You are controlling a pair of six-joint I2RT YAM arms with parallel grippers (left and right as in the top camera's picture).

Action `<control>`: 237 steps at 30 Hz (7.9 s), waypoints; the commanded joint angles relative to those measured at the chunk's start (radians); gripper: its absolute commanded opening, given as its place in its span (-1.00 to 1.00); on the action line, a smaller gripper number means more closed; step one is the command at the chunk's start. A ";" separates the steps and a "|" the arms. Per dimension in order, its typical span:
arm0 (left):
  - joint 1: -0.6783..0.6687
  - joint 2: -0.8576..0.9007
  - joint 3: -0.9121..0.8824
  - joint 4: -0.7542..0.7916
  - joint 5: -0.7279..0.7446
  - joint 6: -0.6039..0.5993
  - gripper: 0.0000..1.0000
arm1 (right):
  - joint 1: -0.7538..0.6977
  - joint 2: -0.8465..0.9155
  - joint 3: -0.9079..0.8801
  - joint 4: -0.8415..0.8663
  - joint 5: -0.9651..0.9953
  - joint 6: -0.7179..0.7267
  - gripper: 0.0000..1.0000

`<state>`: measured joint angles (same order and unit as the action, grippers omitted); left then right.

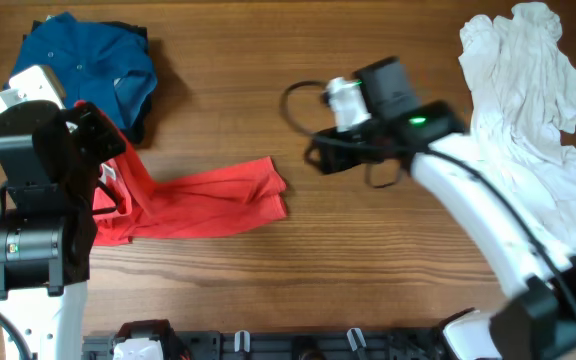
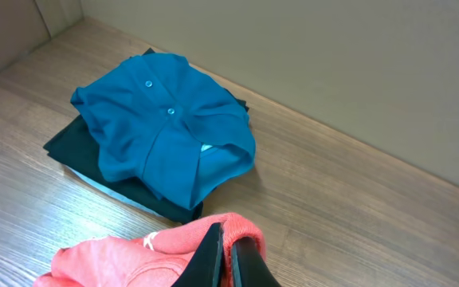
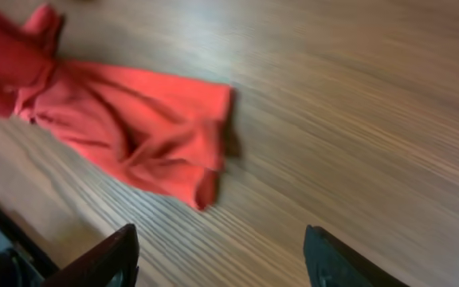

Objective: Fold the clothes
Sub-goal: 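Grasp the red t-shirt's right end with the right gripper, then stretch the red t-shirt between both grippers, right gripper pulling right, then lift the red t-shirt with both grippers and lay it flat forward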

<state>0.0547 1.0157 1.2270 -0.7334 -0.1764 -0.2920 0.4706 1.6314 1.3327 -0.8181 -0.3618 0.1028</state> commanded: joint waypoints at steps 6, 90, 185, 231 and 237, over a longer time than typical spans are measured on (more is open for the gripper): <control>0.008 -0.001 0.011 0.003 0.012 -0.008 -0.92 | 0.091 0.357 -0.016 0.136 -0.063 -0.202 0.45; 0.009 0.132 0.011 0.033 0.002 -0.008 -0.92 | -0.725 0.243 0.068 -0.258 0.111 -0.007 -0.91; 0.009 0.089 0.430 -0.273 0.098 0.000 -0.92 | -0.760 -0.159 0.944 -0.790 0.203 -0.100 -0.91; 0.001 0.903 0.430 0.034 0.263 0.128 0.99 | -0.594 0.524 0.943 -0.413 0.110 0.002 0.99; -0.027 0.924 0.419 -0.209 0.273 0.188 0.46 | -0.586 0.527 0.874 -0.499 0.105 -0.023 0.86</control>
<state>0.0383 1.9202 1.6558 -0.9089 0.0811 -0.1520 -0.1238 2.1433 2.2578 -1.3167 -0.2321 0.0887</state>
